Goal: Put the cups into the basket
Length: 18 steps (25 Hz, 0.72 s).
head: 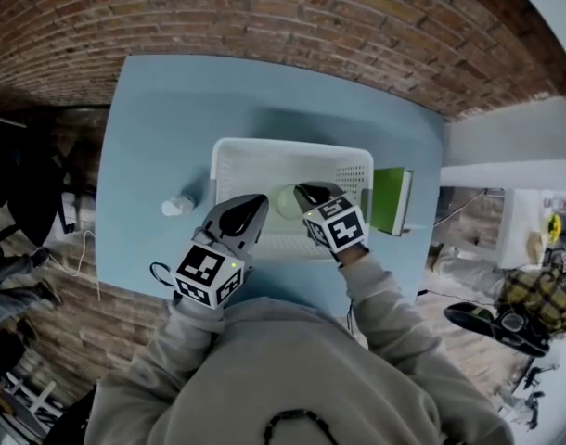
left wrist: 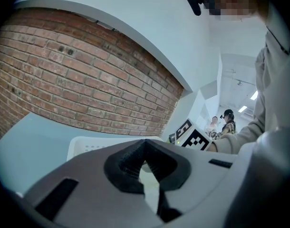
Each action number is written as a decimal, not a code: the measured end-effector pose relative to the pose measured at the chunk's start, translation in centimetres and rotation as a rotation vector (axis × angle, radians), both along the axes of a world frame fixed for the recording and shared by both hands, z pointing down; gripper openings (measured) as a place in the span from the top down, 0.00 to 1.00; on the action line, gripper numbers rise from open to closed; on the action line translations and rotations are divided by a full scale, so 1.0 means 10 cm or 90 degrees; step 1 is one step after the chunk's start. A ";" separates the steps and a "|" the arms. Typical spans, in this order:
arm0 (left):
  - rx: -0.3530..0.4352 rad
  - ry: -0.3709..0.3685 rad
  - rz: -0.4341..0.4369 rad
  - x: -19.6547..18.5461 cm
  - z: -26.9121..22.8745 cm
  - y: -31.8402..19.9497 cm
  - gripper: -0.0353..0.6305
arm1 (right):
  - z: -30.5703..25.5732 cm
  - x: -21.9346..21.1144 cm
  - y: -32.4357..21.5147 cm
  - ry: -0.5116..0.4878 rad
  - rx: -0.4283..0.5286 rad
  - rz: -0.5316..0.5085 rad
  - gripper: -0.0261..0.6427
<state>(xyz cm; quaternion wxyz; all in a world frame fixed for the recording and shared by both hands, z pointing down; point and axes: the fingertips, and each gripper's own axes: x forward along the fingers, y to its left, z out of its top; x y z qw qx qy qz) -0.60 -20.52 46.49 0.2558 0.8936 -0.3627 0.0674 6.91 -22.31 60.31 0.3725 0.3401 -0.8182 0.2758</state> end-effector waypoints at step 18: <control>-0.019 0.014 -0.009 -0.02 0.19 -0.14 0.95 | 0.78 0.01 -0.04 0.068 -0.061 -0.010 0.92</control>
